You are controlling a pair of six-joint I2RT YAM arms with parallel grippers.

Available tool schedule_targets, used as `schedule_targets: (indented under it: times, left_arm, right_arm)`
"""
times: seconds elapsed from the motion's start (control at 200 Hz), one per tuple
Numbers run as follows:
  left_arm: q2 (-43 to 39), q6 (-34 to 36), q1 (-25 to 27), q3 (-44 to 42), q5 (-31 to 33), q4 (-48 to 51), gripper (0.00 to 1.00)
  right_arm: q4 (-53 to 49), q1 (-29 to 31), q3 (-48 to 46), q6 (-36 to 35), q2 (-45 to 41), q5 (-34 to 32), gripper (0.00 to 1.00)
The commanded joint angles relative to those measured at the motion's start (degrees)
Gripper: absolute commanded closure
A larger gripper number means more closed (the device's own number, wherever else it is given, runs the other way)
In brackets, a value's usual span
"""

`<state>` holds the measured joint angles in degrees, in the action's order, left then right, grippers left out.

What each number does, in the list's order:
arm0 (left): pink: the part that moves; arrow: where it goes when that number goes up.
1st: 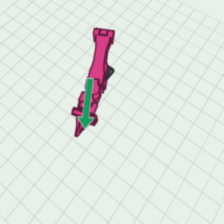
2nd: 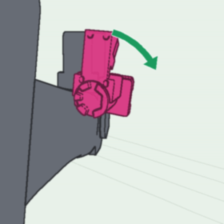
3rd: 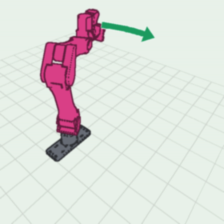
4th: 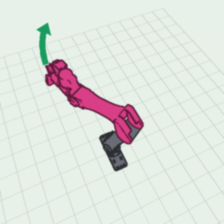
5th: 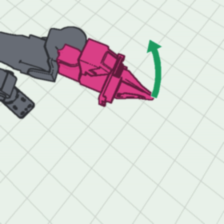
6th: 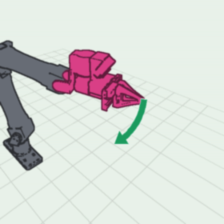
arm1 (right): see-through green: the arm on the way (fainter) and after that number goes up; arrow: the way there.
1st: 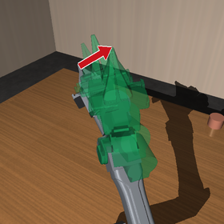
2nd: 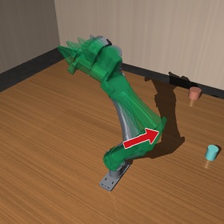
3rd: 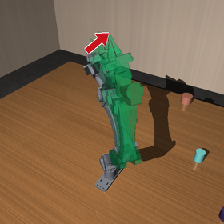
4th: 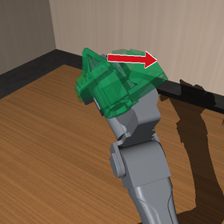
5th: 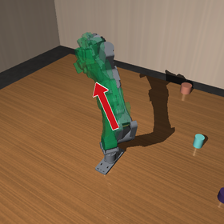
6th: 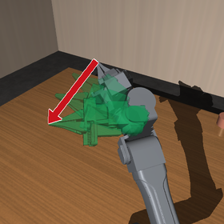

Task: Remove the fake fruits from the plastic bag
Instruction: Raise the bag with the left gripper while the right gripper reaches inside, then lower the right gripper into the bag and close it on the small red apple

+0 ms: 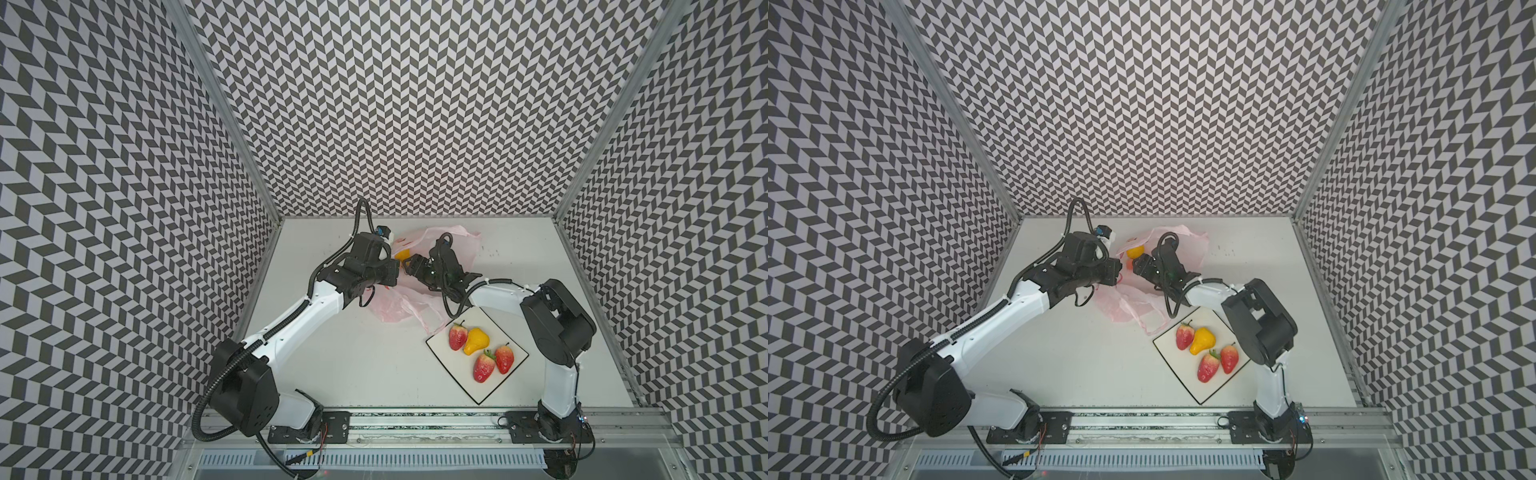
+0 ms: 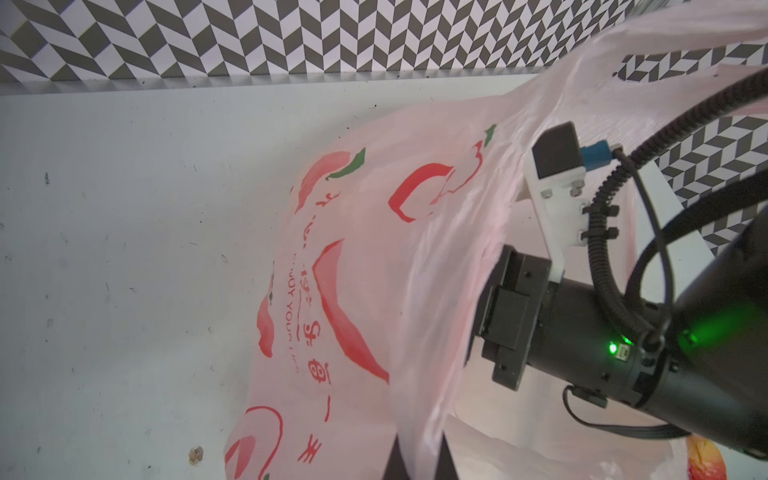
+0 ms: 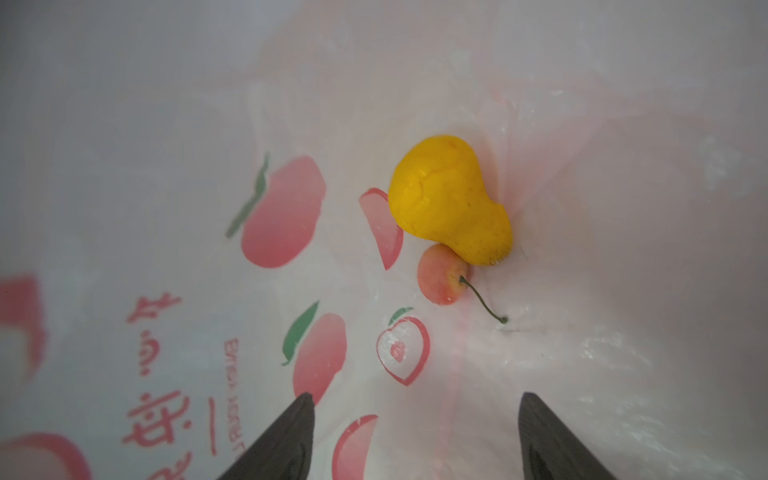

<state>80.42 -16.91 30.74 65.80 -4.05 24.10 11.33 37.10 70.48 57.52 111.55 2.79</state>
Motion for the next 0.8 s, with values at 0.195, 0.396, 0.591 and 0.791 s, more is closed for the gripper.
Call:
schedule_targets:
  times: [0.195,0.396,0.591,0.791]
  left_arm:
    - [-3.42,-0.38,0.22,-2.29,-3.34,-3.65,1.0]
    - [-4.29,1.47,0.2,-1.8,-4.5,-6.26,1.0]
    - [-2.31,2.79,0.32,3.64,-6.92,-8.03,1.0]
    - [1.03,6.95,4.13,12.56,-10.54,-4.92,1.0]
  right_arm:
    - [-0.59,0.34,8.37,5.8,7.81,-3.62,0.2]
    - [0.8,0.51,13.56,7.02,13.65,-1.6,0.17]
    - [1.17,1.5,15.09,6.93,15.98,0.69,0.16]
    - [0.82,1.77,13.67,4.72,13.92,1.6,0.08]
